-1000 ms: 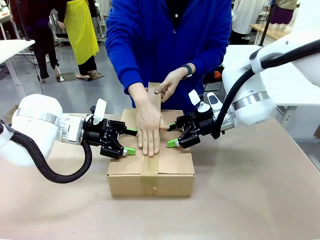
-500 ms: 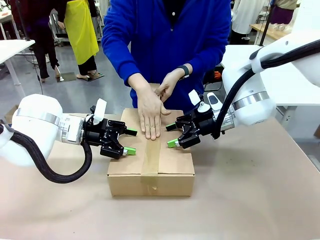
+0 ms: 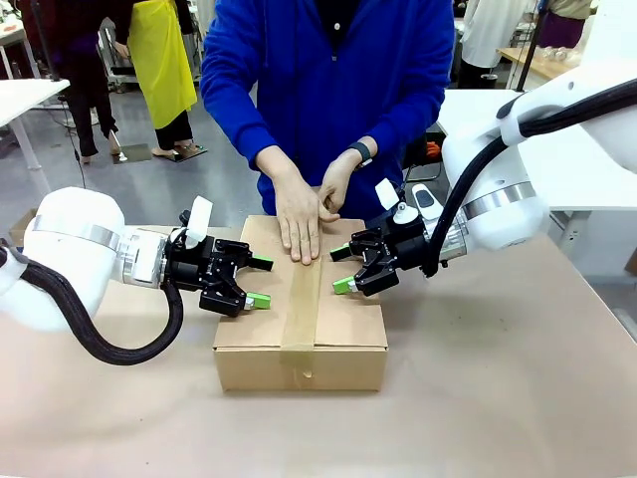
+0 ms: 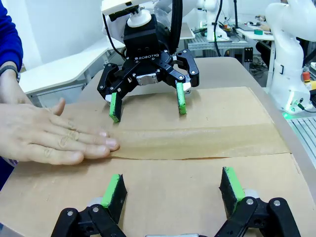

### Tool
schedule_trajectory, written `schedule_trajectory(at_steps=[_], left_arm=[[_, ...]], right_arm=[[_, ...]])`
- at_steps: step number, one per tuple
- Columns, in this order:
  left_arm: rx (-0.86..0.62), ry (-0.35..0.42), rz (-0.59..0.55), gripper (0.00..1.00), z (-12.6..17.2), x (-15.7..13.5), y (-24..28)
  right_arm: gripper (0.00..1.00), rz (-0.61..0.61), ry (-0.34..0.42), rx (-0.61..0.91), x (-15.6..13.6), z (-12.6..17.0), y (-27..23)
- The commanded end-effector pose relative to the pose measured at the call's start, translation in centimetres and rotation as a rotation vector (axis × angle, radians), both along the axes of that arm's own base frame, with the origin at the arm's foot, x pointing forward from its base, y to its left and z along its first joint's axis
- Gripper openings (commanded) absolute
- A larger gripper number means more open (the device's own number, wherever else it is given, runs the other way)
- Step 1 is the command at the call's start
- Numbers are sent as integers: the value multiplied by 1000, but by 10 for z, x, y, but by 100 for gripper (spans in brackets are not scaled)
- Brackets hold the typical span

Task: Pack the gift set into the box.
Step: Press and hold the closed box until the human finishes sealing it.

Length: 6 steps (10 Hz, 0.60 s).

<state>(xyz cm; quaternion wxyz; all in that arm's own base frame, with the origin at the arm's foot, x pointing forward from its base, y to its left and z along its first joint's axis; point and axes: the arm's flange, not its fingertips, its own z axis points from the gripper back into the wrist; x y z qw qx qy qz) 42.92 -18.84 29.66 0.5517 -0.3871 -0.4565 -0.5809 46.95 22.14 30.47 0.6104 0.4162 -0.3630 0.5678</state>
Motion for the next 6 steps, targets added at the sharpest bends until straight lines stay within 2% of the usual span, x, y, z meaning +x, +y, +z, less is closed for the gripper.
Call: schedule_trajectory(at_steps=[1, 6], left_arm=[[2, -9, -6, 100, -1, -1, -1], [2, -9, -6, 100, -1, -1, -1]], right_arm=[[100, 0, 3, -7, -2, -3, 1], [100, 0, 3, -7, -2, -3, 1]])
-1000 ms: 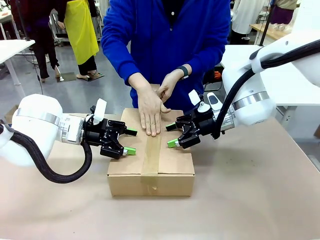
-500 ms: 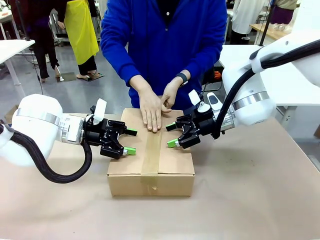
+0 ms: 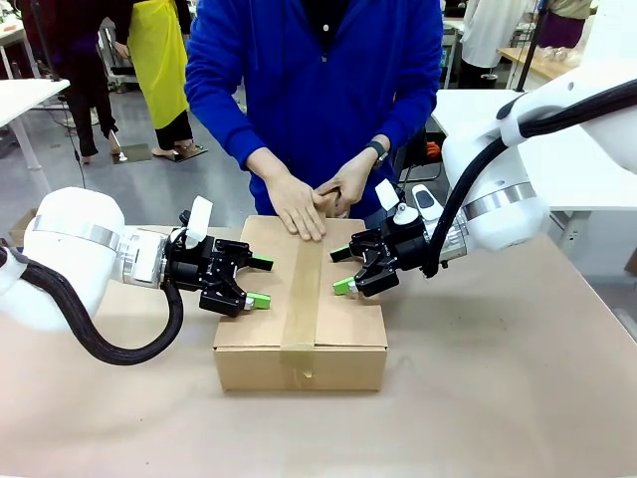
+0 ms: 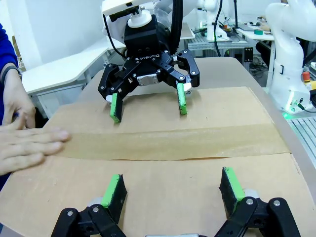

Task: Pack the gift set into the box.
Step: Press and hold the closed box until the human finishes sealing it.

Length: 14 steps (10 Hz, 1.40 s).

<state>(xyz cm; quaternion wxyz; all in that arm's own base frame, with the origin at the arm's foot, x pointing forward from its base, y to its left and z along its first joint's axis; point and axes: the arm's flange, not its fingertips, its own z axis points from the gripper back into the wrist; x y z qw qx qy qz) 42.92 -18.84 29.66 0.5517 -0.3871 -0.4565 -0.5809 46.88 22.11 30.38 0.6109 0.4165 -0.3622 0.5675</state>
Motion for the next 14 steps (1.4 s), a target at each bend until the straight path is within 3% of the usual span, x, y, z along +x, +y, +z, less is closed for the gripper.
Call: schedule_trajectory(at_steps=[1, 8, 11, 14], left_arm=[[2, -9, -6, 100, -1, -1, -1], [0, 0, 0, 100, 0, 0, 0], [-247, -88, -17, 100, 51, -28, 85], [-329, -135, 118, 100, 44, -49, 159]], right_arm=[[100, 0, 1, -6, -2, -2, 2], [100, 1, -1, 1, 0, 1, 0], [100, -80, -148, 205, -27, 46, -73], [100, -322, -248, 310, -66, 54, -166]])
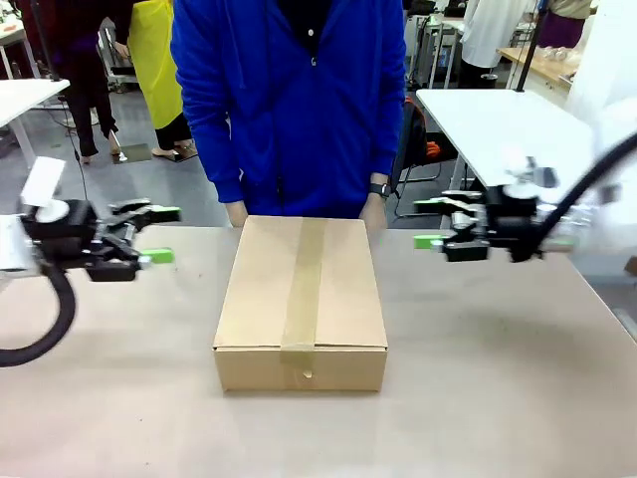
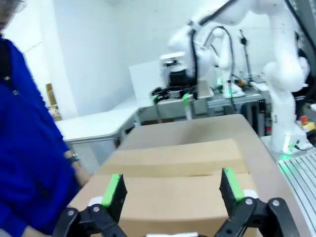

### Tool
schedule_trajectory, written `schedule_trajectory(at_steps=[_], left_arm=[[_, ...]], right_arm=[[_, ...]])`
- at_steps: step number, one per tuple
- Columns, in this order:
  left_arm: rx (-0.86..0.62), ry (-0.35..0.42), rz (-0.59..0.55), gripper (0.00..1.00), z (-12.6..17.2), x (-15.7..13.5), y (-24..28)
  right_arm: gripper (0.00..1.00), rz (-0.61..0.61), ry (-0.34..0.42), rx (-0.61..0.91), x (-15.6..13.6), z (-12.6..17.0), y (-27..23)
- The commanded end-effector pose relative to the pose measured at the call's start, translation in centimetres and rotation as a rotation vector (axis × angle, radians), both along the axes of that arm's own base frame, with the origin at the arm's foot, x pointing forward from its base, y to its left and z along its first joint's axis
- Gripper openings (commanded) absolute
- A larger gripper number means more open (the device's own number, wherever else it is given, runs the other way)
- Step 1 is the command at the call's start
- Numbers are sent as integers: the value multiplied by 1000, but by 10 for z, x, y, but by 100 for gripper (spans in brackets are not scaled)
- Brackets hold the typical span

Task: Pack the gift set into the box.
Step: Press and hold the closed box until the human finishes sealing it.

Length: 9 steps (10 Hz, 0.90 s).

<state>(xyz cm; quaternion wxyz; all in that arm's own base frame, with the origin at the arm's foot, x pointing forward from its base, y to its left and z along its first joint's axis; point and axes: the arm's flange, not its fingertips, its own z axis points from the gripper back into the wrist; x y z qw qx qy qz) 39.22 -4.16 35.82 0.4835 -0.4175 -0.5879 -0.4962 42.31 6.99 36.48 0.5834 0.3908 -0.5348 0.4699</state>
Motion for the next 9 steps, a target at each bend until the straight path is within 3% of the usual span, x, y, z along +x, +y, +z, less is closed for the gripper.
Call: schedule_trajectory(at_steps=[1, 2, 3, 9], left_arm=[[-48, -5, 85, 100, -28, -11, 32], [-95, 66, 60, 100, -38, -4, 41], [-26, 10, 56, 100, -3, 2, 29], [-26, 10, 56, 100, -3, 2, 29]], right_arm=[[100, -167, -71, 86, -27, -12, -35], [100, -220, -38, 75, -21, -19, -38], [100, -89, -15, 41, -15, -3, -31], [100, -89, -15, 41, -15, -3, -31]])
